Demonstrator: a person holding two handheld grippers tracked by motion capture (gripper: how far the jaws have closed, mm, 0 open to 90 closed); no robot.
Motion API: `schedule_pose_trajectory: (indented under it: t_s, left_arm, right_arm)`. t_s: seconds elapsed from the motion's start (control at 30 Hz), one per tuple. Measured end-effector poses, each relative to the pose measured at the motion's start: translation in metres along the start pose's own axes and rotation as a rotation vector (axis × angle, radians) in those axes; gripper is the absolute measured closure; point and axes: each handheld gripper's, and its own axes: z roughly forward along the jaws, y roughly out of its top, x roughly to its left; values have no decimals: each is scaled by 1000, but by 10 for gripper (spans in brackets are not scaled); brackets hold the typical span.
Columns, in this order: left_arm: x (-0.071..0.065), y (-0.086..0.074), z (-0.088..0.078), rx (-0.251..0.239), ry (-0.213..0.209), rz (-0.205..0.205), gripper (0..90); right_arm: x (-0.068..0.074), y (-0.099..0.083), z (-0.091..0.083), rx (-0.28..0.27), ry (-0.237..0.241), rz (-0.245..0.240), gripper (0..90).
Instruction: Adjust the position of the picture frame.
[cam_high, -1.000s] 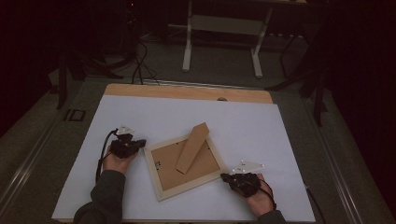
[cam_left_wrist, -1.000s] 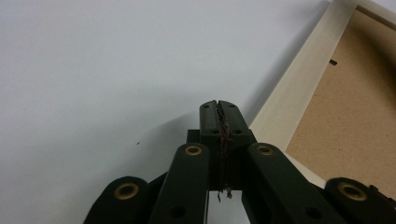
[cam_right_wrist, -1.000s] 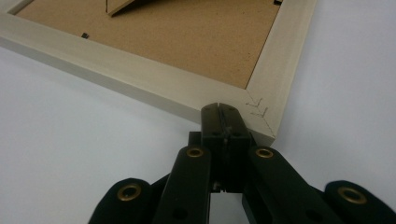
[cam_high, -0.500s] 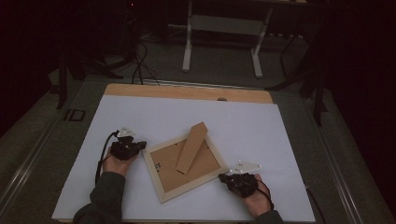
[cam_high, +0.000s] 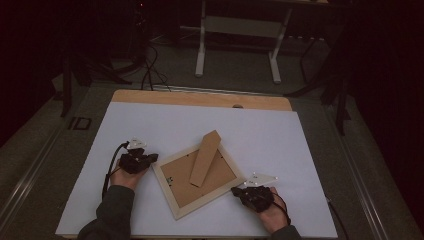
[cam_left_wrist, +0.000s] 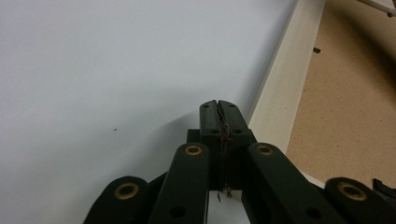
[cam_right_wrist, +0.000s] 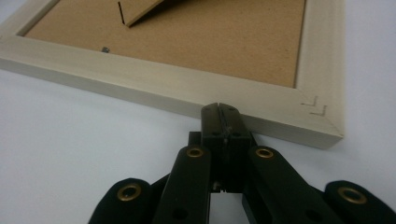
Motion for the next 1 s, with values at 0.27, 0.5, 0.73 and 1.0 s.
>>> schedule_pose_trajectory:
  t_s: [0.27,0.5,0.73,1.0]
  left_arm:
    - [-1,0,1,5,-5,8,900]
    - [-2,0,1,10,-3,10,900]
    - [-7,-2,5,24,-18,24,900]
    - [-12,-2,8,28,-33,36,900]
  right_arm:
    - [5,1,3,-2,18,-10,900]
    - [8,1,4,7,26,-15,900]
    - [12,0,8,23,19,-25,900]
    - [14,1,9,19,22,-18,899]
